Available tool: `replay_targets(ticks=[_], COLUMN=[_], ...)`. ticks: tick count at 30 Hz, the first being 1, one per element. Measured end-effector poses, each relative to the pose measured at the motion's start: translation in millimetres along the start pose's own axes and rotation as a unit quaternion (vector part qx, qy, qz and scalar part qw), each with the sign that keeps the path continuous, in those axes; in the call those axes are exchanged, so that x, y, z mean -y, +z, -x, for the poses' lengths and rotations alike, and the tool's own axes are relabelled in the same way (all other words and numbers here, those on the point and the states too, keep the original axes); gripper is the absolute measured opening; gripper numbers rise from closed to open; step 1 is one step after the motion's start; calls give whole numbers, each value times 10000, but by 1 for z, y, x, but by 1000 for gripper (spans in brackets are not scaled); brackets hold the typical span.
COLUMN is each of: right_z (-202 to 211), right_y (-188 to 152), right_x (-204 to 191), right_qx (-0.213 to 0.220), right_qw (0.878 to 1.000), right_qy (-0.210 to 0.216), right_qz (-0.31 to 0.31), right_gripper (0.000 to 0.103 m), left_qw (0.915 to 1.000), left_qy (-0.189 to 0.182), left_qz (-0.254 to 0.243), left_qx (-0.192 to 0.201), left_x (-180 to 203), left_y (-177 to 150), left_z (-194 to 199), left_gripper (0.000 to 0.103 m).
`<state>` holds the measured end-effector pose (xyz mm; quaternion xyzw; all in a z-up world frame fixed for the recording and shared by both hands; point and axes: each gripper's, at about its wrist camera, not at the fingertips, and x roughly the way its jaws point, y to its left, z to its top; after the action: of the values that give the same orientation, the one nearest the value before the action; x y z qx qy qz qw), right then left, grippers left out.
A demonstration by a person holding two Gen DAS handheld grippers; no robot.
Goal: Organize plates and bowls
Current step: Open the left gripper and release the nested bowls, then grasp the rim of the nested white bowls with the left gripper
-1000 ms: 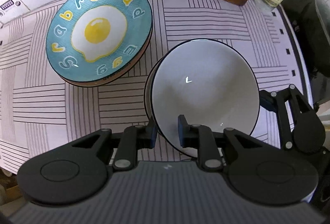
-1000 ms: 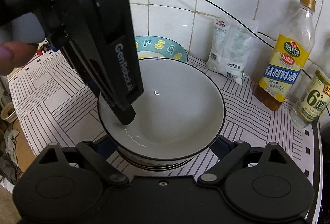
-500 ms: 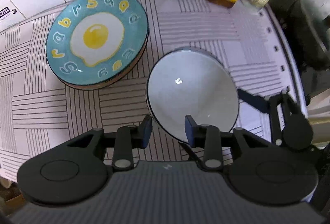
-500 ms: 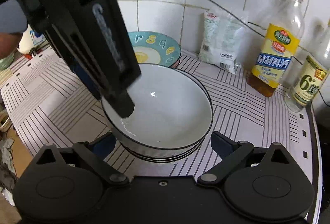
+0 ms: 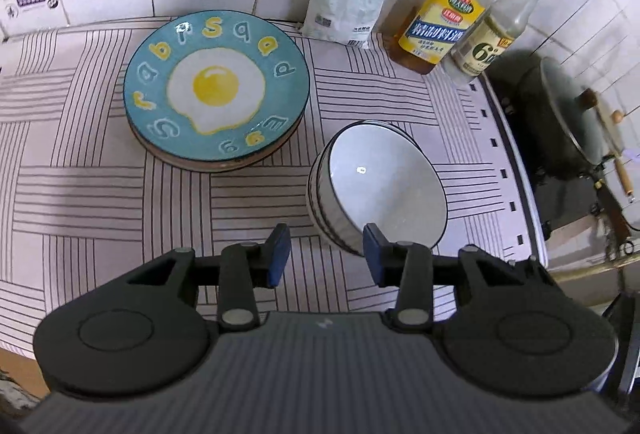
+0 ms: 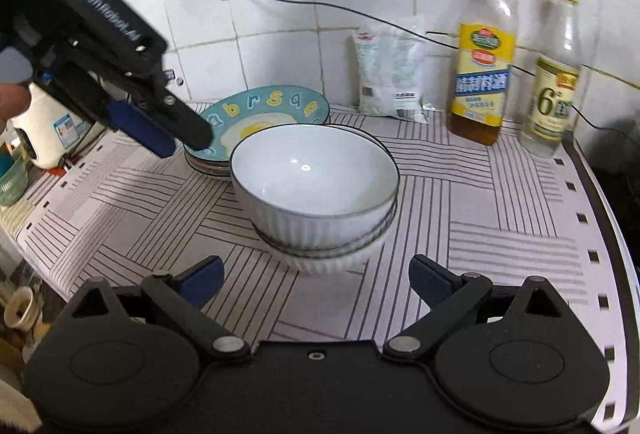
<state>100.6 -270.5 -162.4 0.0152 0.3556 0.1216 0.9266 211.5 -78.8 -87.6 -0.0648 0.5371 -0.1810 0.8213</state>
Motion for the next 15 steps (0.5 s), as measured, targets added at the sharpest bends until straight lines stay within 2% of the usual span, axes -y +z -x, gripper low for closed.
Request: replay_targets(ticks=[8,15], right_z=[7,-31], right_y=[-24,-28], right_x=[1,4], right_qx=[502,394], right_qw=[9987,9975], right_qy=[-23,-78], right_qz=[14,578], right_gripper=[100,100], left_qw=[9991,9954], left_qy=[-294,-727], left_qz=[96,147], left_qx=[306,609], left_x=[-22,-19], left_y=[-24,-13], left_z=[3,-7], left_gripper=[45,56])
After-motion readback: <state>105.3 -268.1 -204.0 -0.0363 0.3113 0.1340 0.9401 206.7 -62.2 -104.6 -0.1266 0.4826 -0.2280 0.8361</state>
